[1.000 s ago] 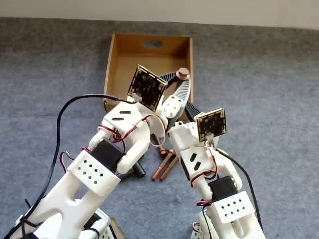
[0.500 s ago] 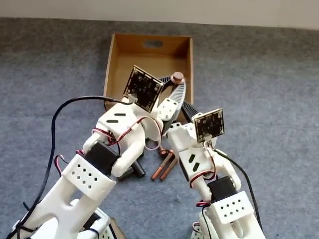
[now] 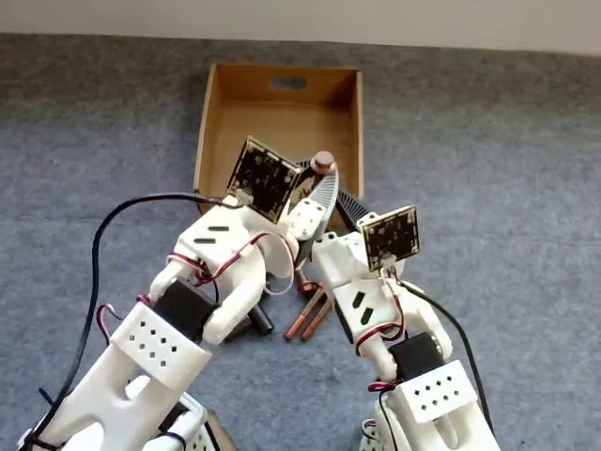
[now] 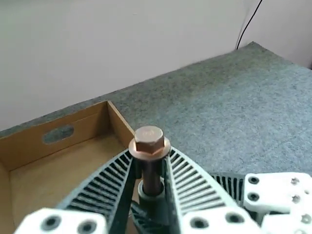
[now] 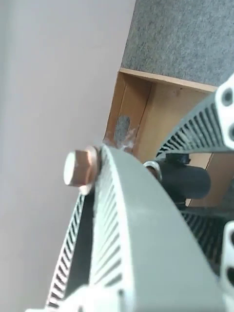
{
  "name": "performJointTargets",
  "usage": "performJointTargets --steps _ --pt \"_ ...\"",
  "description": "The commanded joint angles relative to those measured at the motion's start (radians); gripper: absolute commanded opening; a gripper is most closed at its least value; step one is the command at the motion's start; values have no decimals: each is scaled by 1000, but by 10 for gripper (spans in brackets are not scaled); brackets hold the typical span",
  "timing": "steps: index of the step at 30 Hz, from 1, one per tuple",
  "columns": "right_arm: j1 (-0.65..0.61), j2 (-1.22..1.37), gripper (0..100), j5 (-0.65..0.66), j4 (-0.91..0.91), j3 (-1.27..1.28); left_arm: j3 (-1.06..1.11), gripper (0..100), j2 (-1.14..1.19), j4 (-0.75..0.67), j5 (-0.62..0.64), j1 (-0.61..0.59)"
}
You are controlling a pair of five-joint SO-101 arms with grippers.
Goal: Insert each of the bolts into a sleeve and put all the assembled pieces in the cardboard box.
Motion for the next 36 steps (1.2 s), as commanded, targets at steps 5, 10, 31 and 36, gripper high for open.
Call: performJointTargets --steps 5,10,31,36 --pt "2 -15 6 8 -19 -12 110 9 -196 5 -12 -47" --pt "1 -13 6 8 -19 -12 150 14 -216 3 -12 -47" --pt "1 -10 6 6 -19 -10 96 167 -225 8 -8 -47" --pt "1 -10 6 6 -18 -10 90 167 -225 9 -8 -47"
